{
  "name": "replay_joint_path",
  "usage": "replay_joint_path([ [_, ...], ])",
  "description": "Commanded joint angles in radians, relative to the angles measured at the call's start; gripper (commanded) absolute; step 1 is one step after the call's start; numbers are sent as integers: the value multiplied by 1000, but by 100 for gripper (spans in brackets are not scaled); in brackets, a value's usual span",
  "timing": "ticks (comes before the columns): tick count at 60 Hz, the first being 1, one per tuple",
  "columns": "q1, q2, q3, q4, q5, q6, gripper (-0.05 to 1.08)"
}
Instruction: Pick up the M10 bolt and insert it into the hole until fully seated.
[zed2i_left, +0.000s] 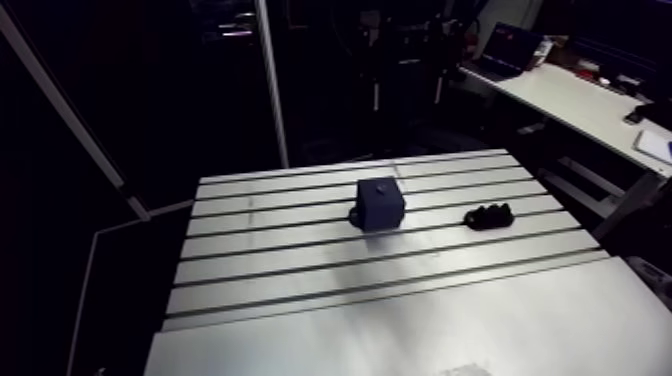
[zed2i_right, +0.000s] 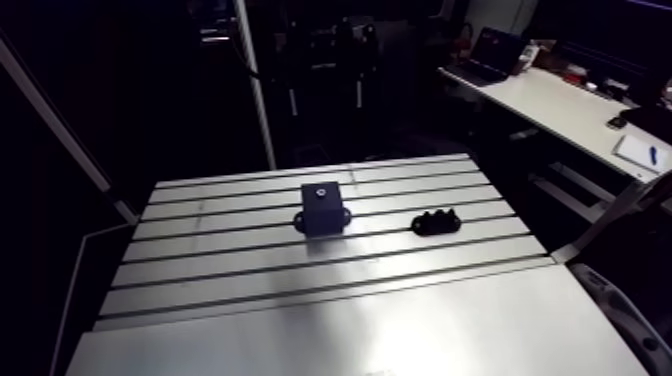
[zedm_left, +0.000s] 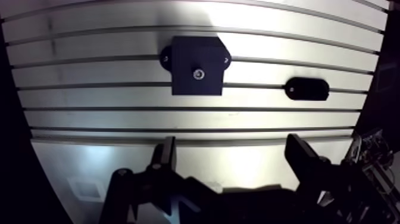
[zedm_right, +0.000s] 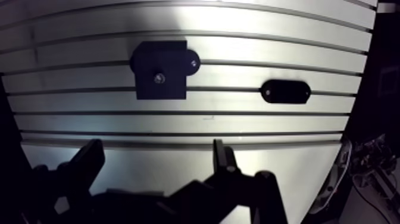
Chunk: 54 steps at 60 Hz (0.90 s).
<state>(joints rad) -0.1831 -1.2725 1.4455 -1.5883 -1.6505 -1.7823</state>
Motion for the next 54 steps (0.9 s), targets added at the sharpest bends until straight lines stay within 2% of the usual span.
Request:
replay_joint_path([
  [1,12,-122,-32,75,29,74,0],
  [5,16,-142,-25,75,38,74,1],
  [16,64,-178,-20,80,45,76,1],
  [33,68,-211,0,77,62,71,1],
  [54,68,-240,20,78,51,66,1],
])
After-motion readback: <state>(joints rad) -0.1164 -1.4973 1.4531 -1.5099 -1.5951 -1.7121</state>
